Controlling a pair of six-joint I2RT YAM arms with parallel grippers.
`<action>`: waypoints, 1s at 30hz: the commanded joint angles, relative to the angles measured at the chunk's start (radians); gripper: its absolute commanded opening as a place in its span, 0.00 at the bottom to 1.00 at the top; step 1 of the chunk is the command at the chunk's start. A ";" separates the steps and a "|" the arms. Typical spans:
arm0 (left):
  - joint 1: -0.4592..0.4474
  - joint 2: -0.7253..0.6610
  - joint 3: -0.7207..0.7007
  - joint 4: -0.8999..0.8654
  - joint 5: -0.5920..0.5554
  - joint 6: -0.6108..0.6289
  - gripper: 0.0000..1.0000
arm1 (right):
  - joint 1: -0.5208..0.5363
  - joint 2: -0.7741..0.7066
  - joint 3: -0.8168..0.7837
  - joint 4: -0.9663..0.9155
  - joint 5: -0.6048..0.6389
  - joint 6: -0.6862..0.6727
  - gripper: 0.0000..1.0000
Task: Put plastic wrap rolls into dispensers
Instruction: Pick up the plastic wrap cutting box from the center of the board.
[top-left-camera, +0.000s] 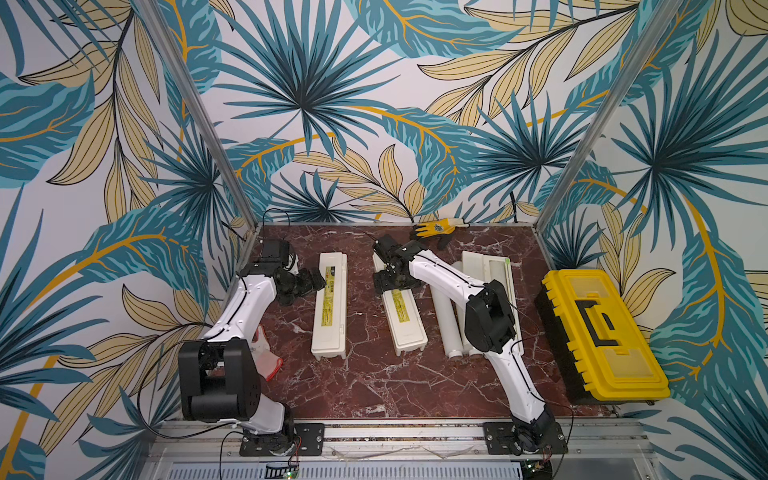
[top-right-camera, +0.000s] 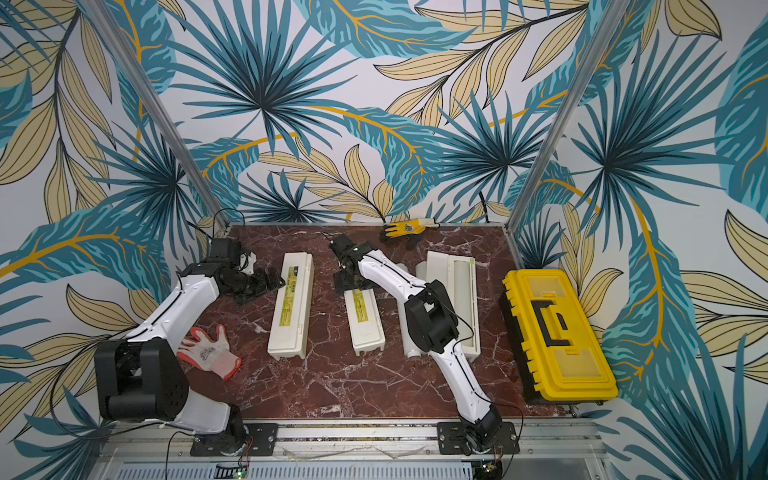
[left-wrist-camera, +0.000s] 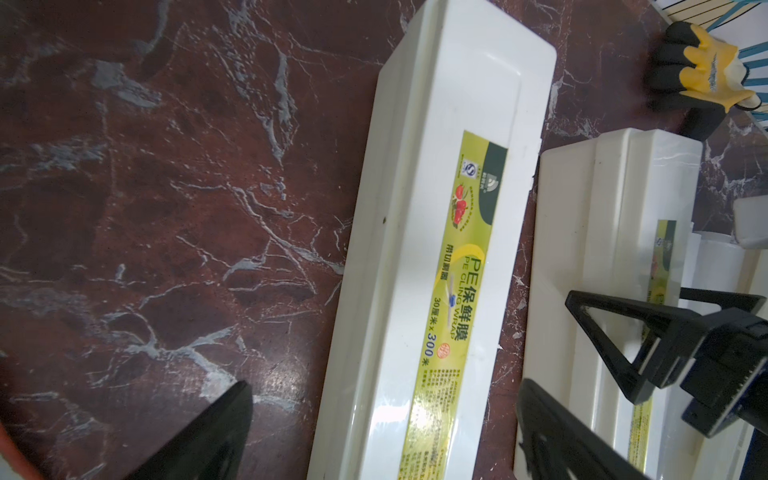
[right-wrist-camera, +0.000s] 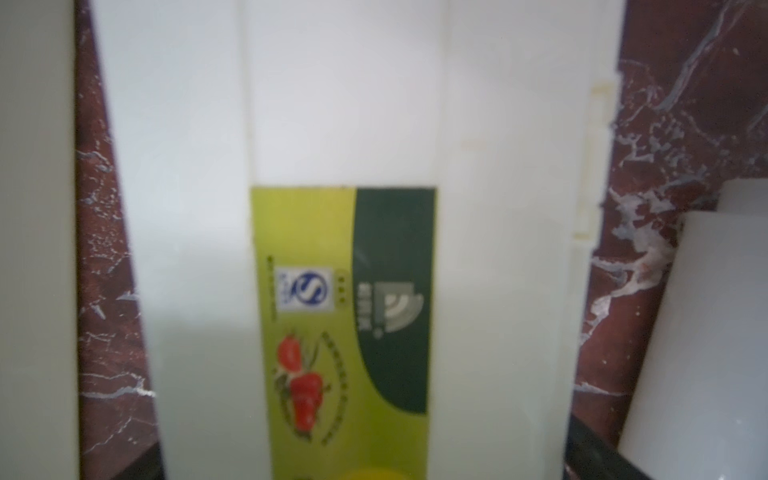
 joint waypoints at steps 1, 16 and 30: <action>-0.005 -0.003 -0.005 0.012 -0.021 -0.011 0.99 | -0.012 0.026 0.032 -0.018 0.029 -0.032 0.99; -0.054 -0.030 0.092 0.033 0.012 -0.027 0.99 | -0.043 -0.070 -0.013 0.020 -0.133 -0.052 0.71; -0.102 0.034 0.059 0.631 0.496 -0.072 0.99 | -0.222 -0.383 -0.354 0.274 -0.755 -0.258 0.63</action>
